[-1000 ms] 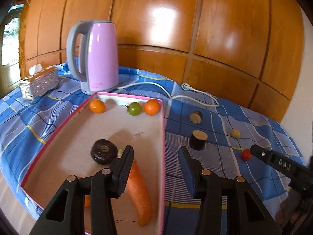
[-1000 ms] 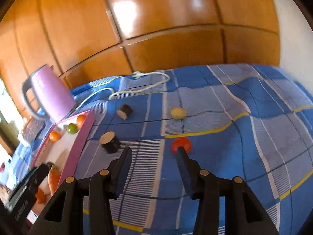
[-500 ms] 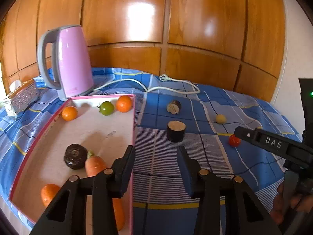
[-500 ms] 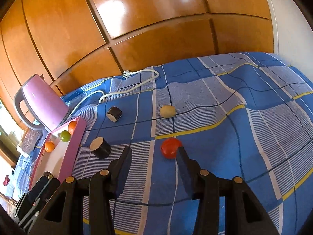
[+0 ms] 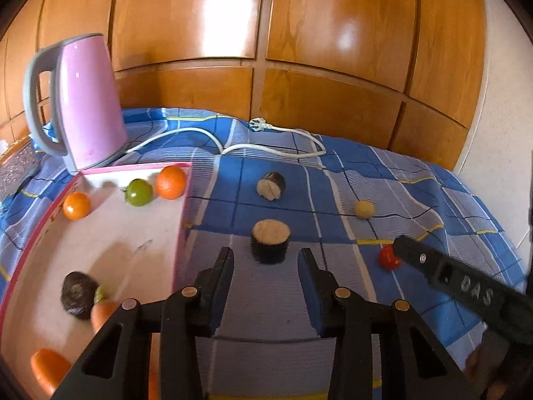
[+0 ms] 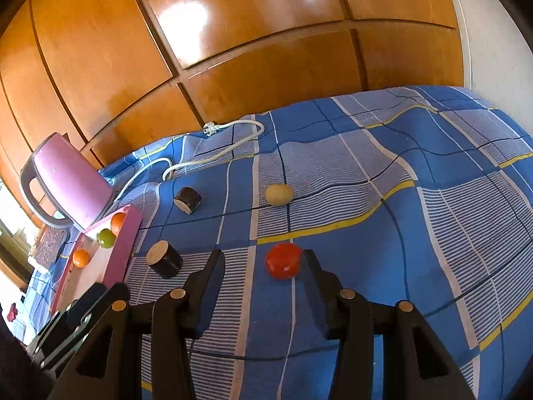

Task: Organize fruits
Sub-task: 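Grasp the cork-topped dark cylinder with the left tool while the right tool grasps the red tomato, then lift the cylinder and tomato and carry both toward the tray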

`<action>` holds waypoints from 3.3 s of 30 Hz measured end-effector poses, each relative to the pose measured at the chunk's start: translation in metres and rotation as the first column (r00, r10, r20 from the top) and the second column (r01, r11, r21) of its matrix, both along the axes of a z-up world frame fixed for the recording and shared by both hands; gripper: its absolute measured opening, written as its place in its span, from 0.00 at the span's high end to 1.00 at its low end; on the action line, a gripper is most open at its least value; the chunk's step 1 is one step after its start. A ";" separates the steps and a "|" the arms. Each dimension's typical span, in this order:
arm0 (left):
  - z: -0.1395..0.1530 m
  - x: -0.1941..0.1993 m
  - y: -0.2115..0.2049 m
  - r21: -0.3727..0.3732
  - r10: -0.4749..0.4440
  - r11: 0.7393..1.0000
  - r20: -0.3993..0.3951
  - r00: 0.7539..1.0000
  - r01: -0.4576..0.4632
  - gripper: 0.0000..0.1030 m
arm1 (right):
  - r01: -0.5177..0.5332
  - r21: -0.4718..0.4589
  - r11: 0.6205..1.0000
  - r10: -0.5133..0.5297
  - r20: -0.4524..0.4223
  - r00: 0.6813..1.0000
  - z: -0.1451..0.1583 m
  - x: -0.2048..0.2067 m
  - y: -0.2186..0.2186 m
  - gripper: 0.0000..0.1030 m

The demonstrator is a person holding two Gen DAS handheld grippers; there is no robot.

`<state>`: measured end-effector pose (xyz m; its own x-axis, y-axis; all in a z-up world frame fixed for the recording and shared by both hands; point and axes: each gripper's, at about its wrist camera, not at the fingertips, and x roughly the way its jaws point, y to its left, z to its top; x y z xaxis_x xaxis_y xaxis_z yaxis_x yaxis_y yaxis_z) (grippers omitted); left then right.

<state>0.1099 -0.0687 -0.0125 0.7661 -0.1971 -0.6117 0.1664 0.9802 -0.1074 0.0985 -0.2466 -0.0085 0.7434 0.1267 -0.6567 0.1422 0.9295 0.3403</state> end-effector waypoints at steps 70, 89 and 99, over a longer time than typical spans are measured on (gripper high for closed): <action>-0.037 0.048 -0.012 -0.052 -0.016 0.999 -0.167 0.986 0.008 0.65 | -0.011 -0.182 0.983 -0.015 -0.138 0.990 -0.030 0.032 0.013 0.67; -0.033 0.025 -0.011 0.020 0.026 1.000 -0.124 0.992 -0.023 0.65 | -0.011 -0.191 0.981 -0.015 -0.131 0.991 -0.029 0.029 0.014 0.70; -0.022 -0.006 -0.006 0.054 0.047 0.998 -0.050 0.998 -0.045 0.65 | -0.058 -0.229 0.972 0.026 -0.138 0.990 -0.028 0.021 0.025 0.70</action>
